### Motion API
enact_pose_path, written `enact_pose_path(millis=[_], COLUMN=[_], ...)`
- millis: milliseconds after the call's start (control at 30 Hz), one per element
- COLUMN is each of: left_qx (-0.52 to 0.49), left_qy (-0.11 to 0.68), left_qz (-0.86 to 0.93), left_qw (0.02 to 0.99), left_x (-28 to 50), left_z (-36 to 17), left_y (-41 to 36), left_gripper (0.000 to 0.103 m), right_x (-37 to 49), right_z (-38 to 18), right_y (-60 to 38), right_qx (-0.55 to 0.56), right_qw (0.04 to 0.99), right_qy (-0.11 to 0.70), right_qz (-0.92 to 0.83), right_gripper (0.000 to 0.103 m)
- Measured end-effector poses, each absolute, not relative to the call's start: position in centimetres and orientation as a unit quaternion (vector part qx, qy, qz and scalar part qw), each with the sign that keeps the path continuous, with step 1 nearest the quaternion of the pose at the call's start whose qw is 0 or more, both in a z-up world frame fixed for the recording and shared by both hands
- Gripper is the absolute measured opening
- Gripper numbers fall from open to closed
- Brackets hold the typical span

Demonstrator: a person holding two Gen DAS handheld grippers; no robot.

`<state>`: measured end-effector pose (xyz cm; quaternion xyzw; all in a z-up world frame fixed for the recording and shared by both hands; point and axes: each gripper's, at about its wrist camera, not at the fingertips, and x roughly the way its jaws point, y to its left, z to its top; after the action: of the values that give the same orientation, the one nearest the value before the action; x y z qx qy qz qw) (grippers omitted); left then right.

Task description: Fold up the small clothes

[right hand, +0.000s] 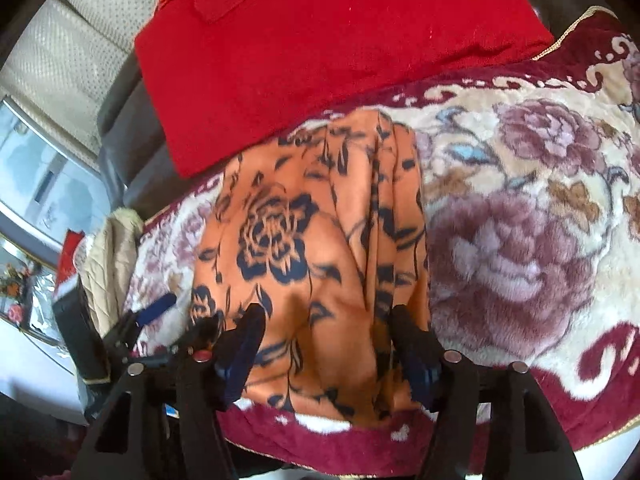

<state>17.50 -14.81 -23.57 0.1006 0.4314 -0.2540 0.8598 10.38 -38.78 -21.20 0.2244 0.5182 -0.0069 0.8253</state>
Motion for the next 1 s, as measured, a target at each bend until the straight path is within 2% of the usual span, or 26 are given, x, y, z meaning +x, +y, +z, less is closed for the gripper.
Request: enact_pose_path(millis=[267,567,633,1000], left_qx=[0.015,-0.06,-0.078,-0.091], left_qy=[0.436,0.527,0.545,0.55], left_qz=[-0.303,-0.355,-0.372,-0.381], left_qw=[0.847,0.77,0.748,0.737], left_x=[19.2,22.7,23.2,23.8], left_z=[-22.3,-25.3,-26.0,-27.3], left_y=[-13.3,-14.2,-14.8,-17.1], left_gripper=[0.097,0.097,0.097,0.097], right_x=[12.8,14.0,14.3,16.2], right_z=[-22.3,-24.1,-24.8,-27.7], right_y=[-41.5,-45.1,-45.5,-44.4], right_qx=[0.275,0.339,0.348,0.379], right_qw=[0.817,0.804,0.798,0.779], right_qy=[0.507,0.489,0.491,0.494], right_qz=[0.008,0.019,0.026,0.077], right_gripper=[0.071,0.074,0.078,0.081])
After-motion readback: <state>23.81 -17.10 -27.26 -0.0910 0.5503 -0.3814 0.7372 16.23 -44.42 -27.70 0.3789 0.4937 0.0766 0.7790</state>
